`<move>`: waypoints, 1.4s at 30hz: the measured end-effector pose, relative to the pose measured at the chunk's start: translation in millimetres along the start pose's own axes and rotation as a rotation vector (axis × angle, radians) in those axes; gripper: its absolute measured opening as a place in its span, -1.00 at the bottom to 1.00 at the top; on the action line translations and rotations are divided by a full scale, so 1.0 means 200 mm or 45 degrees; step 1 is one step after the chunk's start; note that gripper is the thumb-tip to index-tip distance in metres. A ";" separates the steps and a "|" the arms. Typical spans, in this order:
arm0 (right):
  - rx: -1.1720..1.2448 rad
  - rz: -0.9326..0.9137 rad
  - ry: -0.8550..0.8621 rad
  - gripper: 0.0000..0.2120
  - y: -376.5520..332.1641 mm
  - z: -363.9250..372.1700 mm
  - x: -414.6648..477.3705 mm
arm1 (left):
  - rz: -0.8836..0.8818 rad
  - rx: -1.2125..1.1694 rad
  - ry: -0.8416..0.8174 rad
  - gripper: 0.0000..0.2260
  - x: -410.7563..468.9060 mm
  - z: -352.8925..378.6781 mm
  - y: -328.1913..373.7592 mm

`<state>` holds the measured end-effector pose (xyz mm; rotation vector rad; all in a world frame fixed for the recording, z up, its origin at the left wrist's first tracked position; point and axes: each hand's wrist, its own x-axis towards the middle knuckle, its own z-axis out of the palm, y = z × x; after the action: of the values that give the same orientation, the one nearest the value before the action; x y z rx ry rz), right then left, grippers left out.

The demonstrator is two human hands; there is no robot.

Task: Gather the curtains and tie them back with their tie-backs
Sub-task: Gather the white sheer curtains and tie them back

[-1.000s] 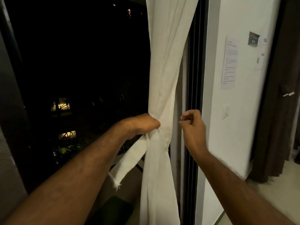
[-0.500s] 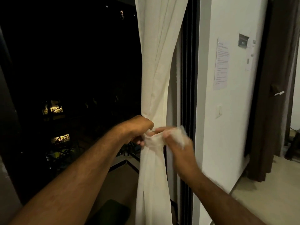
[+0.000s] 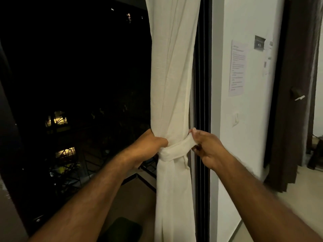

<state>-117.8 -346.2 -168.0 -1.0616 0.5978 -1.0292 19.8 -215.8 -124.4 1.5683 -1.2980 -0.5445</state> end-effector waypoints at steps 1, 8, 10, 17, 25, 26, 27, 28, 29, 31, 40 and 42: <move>-0.057 0.026 -0.051 -0.88 0.00 0.00 0.02 | 0.000 -0.019 -0.005 -0.62 0.00 0.00 0.00; 0.119 0.214 -0.386 -0.77 0.03 0.03 0.01 | -0.033 -0.081 0.043 -0.60 0.01 -0.03 -0.04; 0.228 0.259 -0.496 -0.71 0.05 0.03 -0.02 | -0.064 -0.105 0.100 -0.63 0.02 -0.04 -0.05; 0.170 0.084 -0.318 -0.75 0.11 0.11 -0.10 | -0.178 -0.417 0.062 -0.40 0.00 -0.04 -0.12; 0.158 0.003 -0.205 -0.83 0.11 0.09 -0.15 | -0.139 -0.182 -0.053 -0.50 -0.02 -0.03 -0.11; 0.126 -0.023 -0.208 -0.84 0.10 0.07 -0.16 | -0.140 -0.188 -0.029 -0.47 -0.02 -0.03 -0.11; 0.058 -0.044 -0.218 -0.85 0.10 0.04 -0.17 | -0.138 -0.200 0.014 -0.46 -0.02 -0.04 -0.11; -0.027 -0.059 -0.238 -0.84 0.10 0.02 -0.18 | -0.129 -0.222 0.065 -0.47 -0.02 -0.04 -0.12; -0.107 -0.065 -0.276 -0.83 0.10 0.00 -0.20 | -0.121 -0.246 0.121 -0.49 -0.02 -0.04 -0.12; -0.188 -0.021 -0.397 -0.79 0.11 -0.04 -0.22 | -0.120 -0.319 0.214 -0.51 -0.02 -0.04 -0.12; -0.282 -0.056 -0.439 -0.88 0.14 -0.01 -0.23 | -0.136 -0.410 0.230 -0.50 0.01 -0.05 -0.14; -0.297 -0.106 -0.406 -0.88 0.16 0.03 -0.23 | -0.119 -0.409 0.211 -0.51 0.02 -0.03 -0.14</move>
<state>-120.5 -299.6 -198.2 -1.4339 0.4218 -0.8507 38.8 -218.4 -146.4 1.3784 -0.9637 -0.6335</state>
